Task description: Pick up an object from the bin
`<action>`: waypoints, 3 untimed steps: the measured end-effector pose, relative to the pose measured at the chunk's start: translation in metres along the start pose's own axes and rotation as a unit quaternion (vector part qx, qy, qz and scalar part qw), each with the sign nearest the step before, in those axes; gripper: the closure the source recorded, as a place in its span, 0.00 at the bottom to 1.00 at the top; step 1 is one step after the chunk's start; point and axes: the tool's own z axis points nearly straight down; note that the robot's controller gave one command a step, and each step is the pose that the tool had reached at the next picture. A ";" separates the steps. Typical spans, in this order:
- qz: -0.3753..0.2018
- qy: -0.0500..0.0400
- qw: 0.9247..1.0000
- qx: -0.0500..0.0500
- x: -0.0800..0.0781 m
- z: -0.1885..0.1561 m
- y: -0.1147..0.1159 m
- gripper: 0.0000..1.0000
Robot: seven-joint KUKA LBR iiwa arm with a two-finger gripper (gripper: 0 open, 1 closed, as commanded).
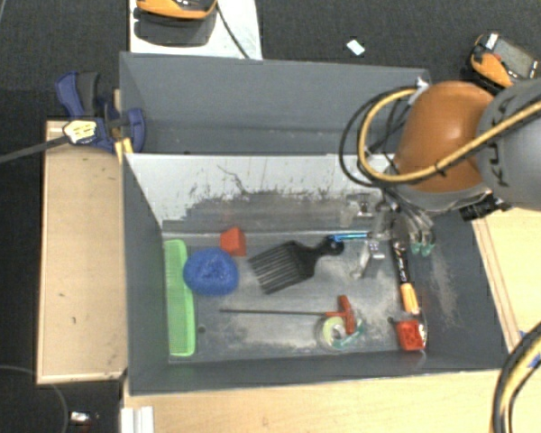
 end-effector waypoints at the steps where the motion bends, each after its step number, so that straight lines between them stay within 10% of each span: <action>1: 0.000 -0.003 1.000 0.000 -0.002 -0.003 0.000 0.00; 2: -0.085 -0.007 0.996 0.001 -0.004 0.054 0.058 0.00; 3: -0.060 -0.003 0.998 0.000 -0.004 0.021 0.071 0.00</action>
Offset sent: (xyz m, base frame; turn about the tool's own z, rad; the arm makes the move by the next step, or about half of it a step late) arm 0.0022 0.0738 -0.0716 -0.2123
